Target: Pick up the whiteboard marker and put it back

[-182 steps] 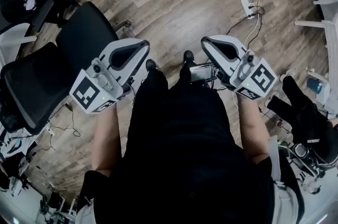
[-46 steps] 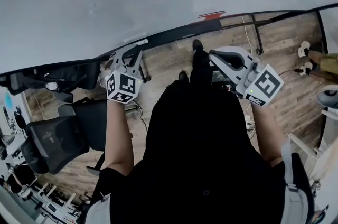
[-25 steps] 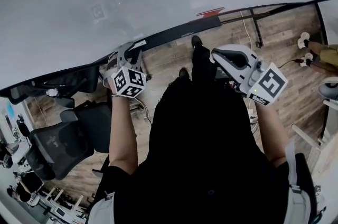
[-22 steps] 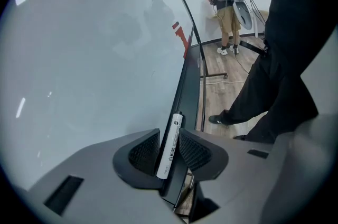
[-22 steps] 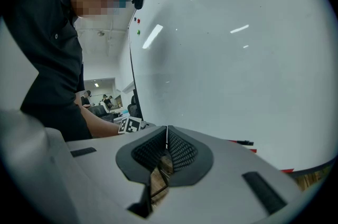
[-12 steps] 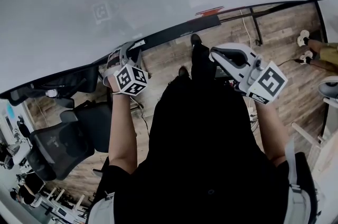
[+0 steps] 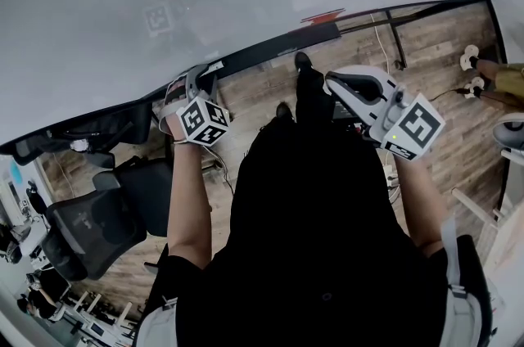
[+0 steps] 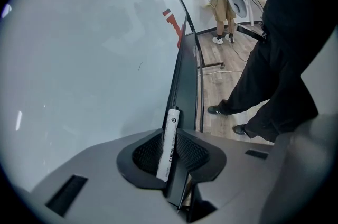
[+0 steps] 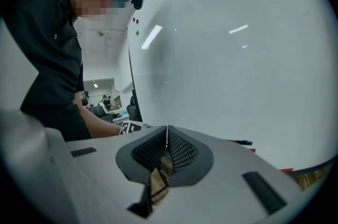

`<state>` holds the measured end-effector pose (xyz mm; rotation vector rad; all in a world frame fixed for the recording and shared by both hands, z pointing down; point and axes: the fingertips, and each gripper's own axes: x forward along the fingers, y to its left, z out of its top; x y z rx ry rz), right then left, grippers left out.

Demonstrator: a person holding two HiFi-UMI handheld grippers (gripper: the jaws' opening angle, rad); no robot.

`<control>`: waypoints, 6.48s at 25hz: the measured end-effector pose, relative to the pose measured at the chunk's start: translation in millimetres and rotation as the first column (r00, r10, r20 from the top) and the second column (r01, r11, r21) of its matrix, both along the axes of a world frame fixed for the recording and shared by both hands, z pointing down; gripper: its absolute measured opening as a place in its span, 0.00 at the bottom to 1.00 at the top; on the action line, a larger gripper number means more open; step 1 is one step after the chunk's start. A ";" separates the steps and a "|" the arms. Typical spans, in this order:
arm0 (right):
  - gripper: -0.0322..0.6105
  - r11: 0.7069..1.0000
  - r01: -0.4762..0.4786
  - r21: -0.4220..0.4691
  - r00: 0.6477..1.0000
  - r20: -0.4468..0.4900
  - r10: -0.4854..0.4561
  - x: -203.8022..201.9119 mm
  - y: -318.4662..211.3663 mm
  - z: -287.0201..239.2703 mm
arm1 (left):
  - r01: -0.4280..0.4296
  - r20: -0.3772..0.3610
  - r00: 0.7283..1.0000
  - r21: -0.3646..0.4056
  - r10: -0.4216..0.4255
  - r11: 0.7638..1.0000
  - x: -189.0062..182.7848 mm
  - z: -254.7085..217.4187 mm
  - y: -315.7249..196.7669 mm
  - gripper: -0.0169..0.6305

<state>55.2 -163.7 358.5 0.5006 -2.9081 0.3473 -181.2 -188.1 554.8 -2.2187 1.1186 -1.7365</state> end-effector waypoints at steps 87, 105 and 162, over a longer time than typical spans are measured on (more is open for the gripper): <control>0.08 0.999 -0.032 0.037 0.999 0.028 0.031 18.5 9.4 -1.6 | -0.069 -0.936 0.072 0.340 0.345 0.938 146.1 -270.5 68.3 0.14; 0.08 0.999 -0.038 0.037 0.999 0.022 0.037 18.4 3.8 -1.6 | -0.021 -0.884 0.257 0.398 0.389 0.917 113.5 -275.1 50.4 0.14; 0.08 0.999 -0.041 0.018 0.999 -0.012 0.041 19.9 -0.8 4.3 | -0.208 -0.260 0.938 0.103 0.228 0.973 59.7 -64.0 7.9 0.14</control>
